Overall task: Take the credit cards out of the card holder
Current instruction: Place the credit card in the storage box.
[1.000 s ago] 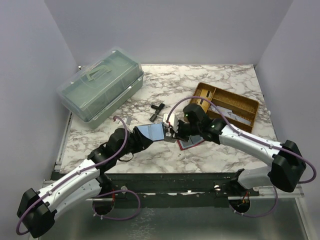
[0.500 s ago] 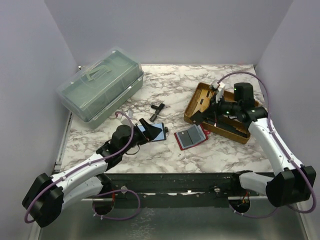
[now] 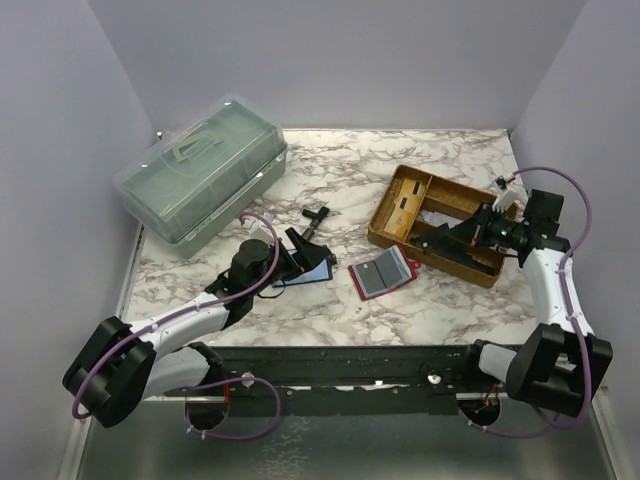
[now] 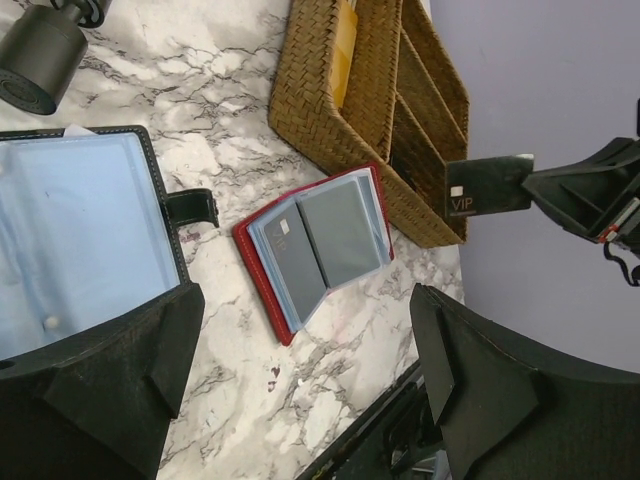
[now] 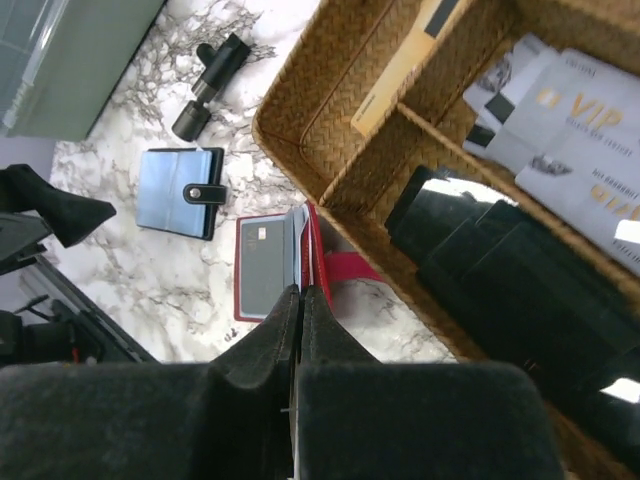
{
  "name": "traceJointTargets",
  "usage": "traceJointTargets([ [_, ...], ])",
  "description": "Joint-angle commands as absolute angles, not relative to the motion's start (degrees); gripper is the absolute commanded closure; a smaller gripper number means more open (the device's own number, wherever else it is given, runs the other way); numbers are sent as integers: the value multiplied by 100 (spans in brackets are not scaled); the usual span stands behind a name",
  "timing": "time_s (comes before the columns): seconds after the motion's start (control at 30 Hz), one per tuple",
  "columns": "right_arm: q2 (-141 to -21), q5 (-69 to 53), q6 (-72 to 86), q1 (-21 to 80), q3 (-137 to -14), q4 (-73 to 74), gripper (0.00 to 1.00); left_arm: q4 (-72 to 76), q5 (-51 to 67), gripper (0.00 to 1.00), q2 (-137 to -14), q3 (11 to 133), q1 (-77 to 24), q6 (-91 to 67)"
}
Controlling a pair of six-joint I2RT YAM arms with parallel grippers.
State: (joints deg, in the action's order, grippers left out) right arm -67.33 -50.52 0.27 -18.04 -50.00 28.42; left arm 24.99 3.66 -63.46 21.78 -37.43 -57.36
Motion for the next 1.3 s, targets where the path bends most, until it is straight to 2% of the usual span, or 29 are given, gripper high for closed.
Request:
traceJointTargets([
  [0.0,-6594,-4931,1107,-1984,-4448,1924,100,2883,720,8,-6480,2338,-3656,-5669],
  [0.2,-6689,-4948,2032,-2092,-3945,913,100,3000,874,8,-6530,2297,-3568,-5665],
  [0.5,-6880,-4418,2904,-2202,-3476,156,100,3063,1018,8,-6463,2185,-3457,-5686],
  [0.93,-6649,-3440,3699,-2282,-2732,-266,100,3126,1011,8,-6387,2092,-3385,-5769],
  [1.27,-6675,-3274,4093,-2344,-2603,-511,99,3181,1009,8,-6302,2005,-3384,-5843],
])
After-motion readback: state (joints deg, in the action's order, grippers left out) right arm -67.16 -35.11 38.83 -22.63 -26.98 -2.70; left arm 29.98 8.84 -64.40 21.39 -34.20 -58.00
